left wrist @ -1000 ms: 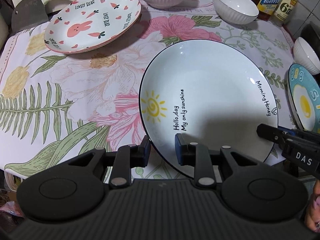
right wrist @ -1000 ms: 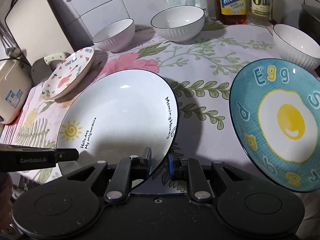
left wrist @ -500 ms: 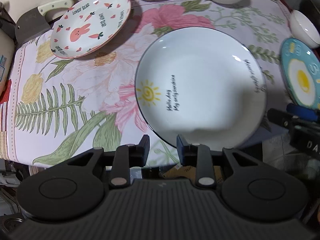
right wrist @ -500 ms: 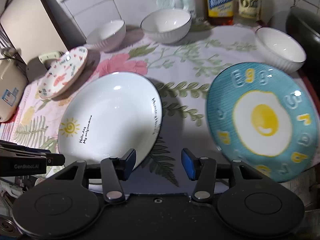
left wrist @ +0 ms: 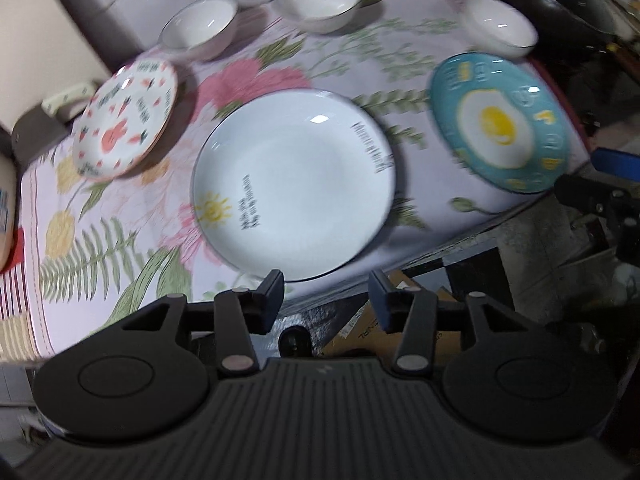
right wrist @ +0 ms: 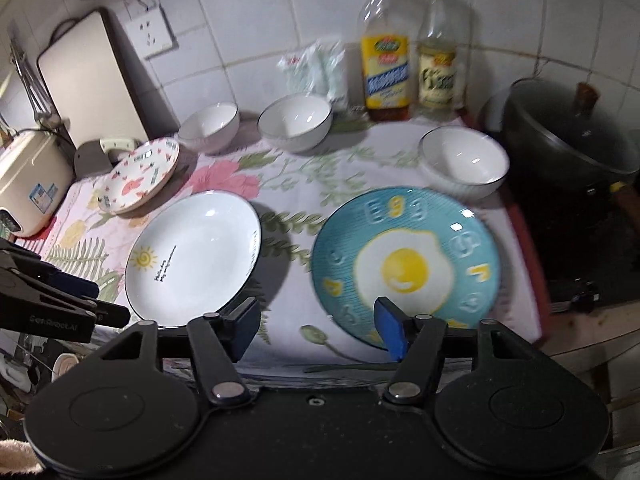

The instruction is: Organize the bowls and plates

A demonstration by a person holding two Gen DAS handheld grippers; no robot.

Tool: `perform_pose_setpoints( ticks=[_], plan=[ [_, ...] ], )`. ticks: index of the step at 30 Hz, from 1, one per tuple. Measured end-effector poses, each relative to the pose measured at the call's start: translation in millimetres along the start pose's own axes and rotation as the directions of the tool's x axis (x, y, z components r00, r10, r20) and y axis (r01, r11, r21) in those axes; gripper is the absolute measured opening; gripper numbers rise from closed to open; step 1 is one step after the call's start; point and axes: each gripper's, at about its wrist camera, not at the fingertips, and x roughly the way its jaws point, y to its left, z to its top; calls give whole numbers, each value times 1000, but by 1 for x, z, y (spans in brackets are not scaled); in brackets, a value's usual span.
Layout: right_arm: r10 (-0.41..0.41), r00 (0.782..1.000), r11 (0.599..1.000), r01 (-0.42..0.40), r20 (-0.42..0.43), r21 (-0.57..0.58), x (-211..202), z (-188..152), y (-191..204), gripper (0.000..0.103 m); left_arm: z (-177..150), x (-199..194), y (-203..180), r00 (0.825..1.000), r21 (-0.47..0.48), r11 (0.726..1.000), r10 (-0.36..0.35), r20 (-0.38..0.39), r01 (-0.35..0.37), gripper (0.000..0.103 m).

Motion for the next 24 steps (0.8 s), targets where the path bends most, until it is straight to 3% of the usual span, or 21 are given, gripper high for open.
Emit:
perform_pose_setpoints(
  ticks=[6,12,18,24],
  plan=[
    [16,995,1000,-19,101,24,-48,7,-20,70,13,-27,-32,997,53,998,-28,73,24,54],
    [0,984,1000,-5,180,28,-67,9,-40,70,30,-46,-50,985,2,998,-60,164,61,55],
    [-46,973,999,41,225,29,-43,1,-72,70,45,-21,-75,974,10,996,-92,209,92,55],
    [-58,983,992,37,176,121,7,-10,-110,70,58,32,-94,967,-9,994,-105,233,110,52]
  ],
)
